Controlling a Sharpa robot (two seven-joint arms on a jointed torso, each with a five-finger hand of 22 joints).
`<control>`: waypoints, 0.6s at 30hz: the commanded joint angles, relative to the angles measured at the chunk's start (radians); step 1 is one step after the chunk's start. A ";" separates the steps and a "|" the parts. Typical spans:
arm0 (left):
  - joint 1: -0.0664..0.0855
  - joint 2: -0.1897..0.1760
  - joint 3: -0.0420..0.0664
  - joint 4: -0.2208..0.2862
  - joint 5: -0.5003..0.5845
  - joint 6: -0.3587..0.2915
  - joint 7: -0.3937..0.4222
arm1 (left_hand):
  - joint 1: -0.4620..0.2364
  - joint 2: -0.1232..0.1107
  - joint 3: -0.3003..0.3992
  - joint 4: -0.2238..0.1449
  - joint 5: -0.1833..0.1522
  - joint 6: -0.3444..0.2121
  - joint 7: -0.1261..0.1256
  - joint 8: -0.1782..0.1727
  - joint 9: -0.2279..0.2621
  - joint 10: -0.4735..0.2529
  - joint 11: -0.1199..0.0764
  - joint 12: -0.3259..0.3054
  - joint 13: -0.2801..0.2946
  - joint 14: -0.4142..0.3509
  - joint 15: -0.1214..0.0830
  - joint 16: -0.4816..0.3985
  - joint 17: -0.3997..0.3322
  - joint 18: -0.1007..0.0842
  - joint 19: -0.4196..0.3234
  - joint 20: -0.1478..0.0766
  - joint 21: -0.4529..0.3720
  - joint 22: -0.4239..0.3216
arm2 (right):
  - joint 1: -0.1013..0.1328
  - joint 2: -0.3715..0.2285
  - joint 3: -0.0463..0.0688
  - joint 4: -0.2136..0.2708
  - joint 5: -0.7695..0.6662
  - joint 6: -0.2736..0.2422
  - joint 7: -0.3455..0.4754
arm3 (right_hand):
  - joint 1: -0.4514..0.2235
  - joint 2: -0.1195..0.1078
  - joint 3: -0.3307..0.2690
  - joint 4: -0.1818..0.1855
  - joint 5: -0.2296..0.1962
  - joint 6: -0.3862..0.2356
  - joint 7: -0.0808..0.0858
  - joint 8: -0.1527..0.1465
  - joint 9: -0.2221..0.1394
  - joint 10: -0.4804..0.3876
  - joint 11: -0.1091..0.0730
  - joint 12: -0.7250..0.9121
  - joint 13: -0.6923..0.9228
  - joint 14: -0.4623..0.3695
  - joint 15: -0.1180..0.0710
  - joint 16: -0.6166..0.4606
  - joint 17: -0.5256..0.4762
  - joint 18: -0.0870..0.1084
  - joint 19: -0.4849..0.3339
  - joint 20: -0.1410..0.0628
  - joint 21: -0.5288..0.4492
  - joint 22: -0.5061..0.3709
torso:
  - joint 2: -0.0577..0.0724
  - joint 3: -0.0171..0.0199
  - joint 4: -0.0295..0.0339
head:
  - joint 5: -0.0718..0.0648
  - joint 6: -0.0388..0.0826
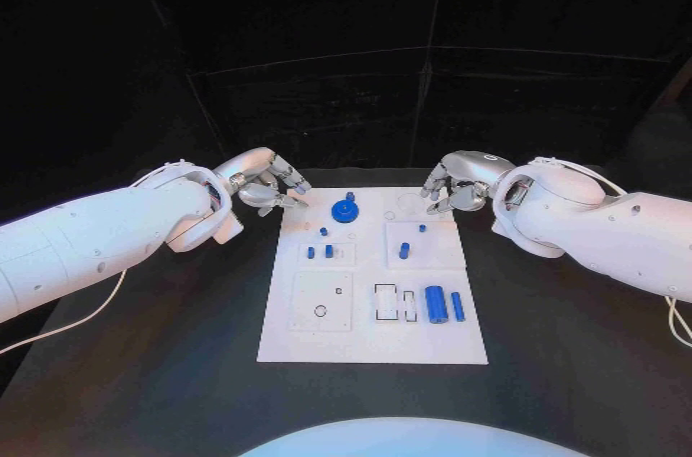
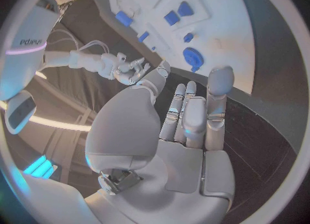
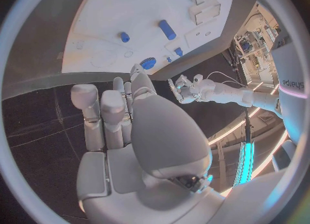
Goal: Assemble the parts on the task board
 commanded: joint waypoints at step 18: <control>0.003 -0.074 -0.001 0.162 0.805 0.026 0.234 | 0.033 0.063 -0.003 0.011 0.004 0.052 0.003 0.030 0.006 0.079 -0.009 0.088 0.017 -0.116 -0.001 -0.127 -0.236 0.036 -0.099 0.003 -0.213 -0.170 | -0.068 0.043 0.000 -0.023 -0.201 0.055 -0.034 | 0.051 0.019 0.038 -0.011 -0.039 0.036 0.016 -0.025 0.000 0.022 0.017 -0.071 -0.121 0.039 0.014 0.118 0.103 -0.023 0.082 0.010 0.120 0.152 | 0.003 -0.0001 0.0001 | -0.014 0.006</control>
